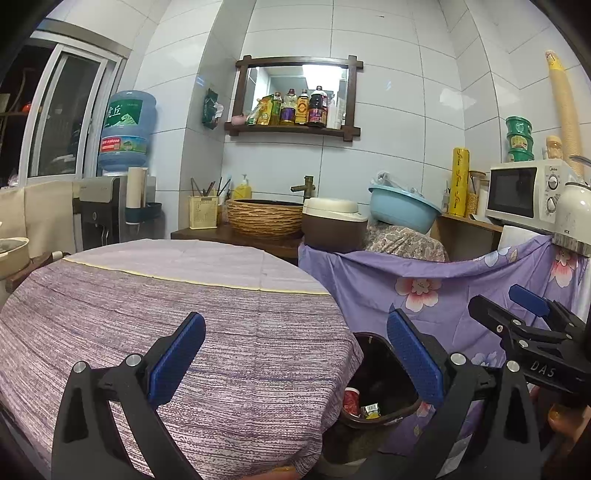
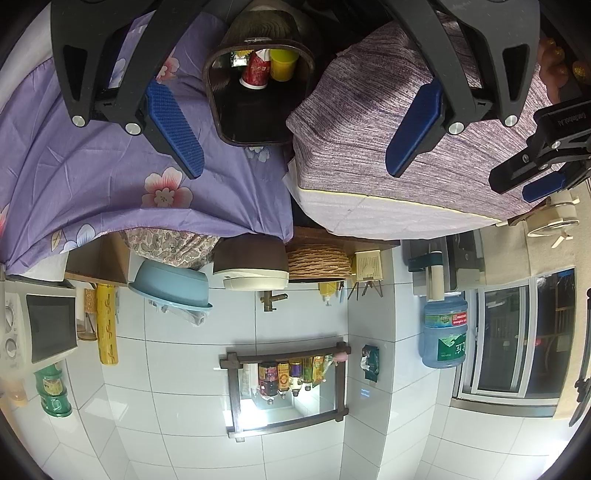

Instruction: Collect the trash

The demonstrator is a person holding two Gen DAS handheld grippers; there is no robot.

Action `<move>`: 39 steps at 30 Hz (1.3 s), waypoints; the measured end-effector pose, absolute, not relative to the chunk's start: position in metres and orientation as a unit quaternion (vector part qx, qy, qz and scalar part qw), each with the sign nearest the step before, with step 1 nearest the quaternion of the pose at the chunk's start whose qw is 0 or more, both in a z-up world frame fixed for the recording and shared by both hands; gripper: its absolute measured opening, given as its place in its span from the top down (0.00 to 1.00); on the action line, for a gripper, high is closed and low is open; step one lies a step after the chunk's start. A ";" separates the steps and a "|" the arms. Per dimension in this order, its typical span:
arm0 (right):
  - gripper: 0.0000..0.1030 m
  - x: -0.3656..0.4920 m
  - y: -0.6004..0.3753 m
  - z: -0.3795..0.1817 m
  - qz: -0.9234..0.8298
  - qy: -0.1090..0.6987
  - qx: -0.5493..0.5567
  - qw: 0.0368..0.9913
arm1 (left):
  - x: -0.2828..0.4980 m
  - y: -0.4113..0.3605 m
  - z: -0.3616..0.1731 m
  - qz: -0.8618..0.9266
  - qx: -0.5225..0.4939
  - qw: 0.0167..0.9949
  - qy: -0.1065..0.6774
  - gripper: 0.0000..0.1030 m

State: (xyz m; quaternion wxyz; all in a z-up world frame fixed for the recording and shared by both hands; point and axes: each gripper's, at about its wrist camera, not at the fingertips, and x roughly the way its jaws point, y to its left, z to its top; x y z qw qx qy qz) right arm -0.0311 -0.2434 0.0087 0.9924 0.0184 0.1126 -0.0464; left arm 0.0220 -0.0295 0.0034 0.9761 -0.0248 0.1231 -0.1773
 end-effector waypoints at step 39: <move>0.06 -0.032 -0.236 0.006 -0.055 0.121 0.026 0.991 | 0.024 -0.032 0.000 -0.171 -0.016 0.977 0.129 0.05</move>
